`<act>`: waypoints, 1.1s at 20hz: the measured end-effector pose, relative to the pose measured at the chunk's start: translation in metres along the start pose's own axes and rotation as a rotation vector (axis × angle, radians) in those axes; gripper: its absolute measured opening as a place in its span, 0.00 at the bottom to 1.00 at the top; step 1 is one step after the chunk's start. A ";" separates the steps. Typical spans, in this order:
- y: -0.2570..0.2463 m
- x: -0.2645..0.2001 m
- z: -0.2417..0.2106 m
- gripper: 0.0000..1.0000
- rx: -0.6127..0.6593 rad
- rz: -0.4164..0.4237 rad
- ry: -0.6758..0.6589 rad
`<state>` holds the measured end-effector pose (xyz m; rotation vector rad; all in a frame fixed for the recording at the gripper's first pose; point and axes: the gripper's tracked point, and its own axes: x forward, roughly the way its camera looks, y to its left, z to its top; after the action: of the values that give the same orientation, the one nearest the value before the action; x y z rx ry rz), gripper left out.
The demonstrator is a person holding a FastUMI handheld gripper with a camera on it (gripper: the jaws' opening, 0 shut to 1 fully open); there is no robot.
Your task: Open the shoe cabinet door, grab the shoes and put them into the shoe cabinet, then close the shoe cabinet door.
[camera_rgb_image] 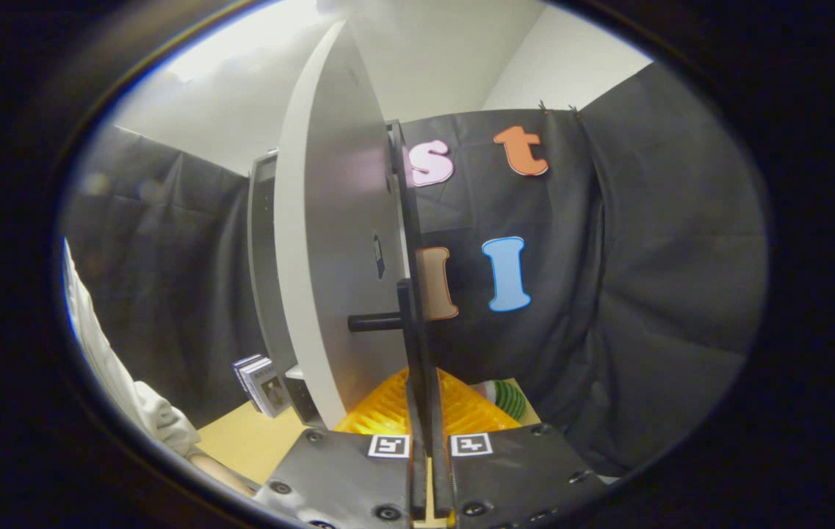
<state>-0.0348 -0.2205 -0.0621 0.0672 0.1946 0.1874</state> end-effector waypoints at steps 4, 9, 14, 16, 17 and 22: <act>-0.006 -0.006 -0.007 0.08 -0.022 -0.033 0.027; -0.011 -0.070 -0.002 0.08 -0.067 -0.191 -0.009; 0.054 -0.093 -0.017 0.06 -0.125 -0.235 -0.003; 0.092 -0.081 -0.029 0.06 -0.110 -0.193 -0.003; 0.107 -0.072 -0.039 0.06 -0.111 -0.178 -0.003; 0.153 -0.022 -0.147 0.06 -0.075 -0.159 0.153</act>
<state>-0.1124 -0.0676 -0.1888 -0.0374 0.3442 0.0407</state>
